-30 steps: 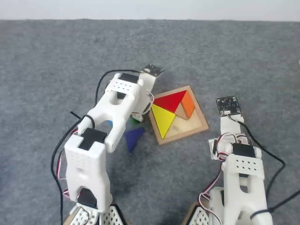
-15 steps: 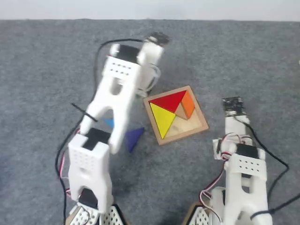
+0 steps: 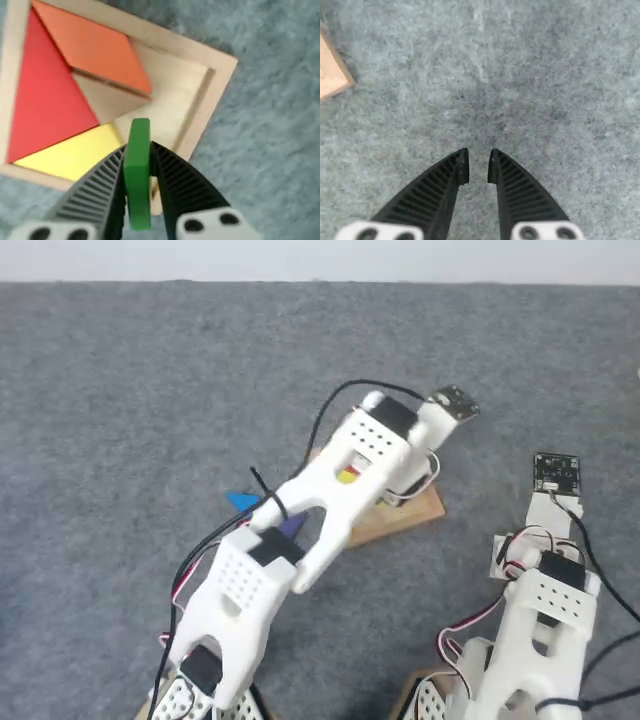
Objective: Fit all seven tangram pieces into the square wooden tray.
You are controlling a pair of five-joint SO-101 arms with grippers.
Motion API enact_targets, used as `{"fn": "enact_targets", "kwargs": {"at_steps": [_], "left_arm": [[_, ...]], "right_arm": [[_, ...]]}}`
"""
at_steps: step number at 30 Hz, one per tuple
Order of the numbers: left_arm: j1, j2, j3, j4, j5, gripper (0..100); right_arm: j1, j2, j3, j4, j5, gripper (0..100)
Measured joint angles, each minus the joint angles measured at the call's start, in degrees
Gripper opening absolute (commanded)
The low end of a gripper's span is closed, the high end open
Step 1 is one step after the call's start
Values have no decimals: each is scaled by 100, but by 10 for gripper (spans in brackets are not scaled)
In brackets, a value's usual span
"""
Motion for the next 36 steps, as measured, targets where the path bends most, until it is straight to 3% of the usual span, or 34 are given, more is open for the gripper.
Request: {"fn": "enact_targets", "kwargs": {"at_steps": [9,13,24,36], "left_arm": [[70,281,0,-123,730,178],[62,281,0,-123,809,177],[-844,281,-413,114,659,177],[-1143,615,-756,440,440,177]], "right_arm": [[0,0,0,0,0,90],[0,0,0,0,0,90],[-176,0,0,0,9,90],[-185,0,0,0,9,90]]}}
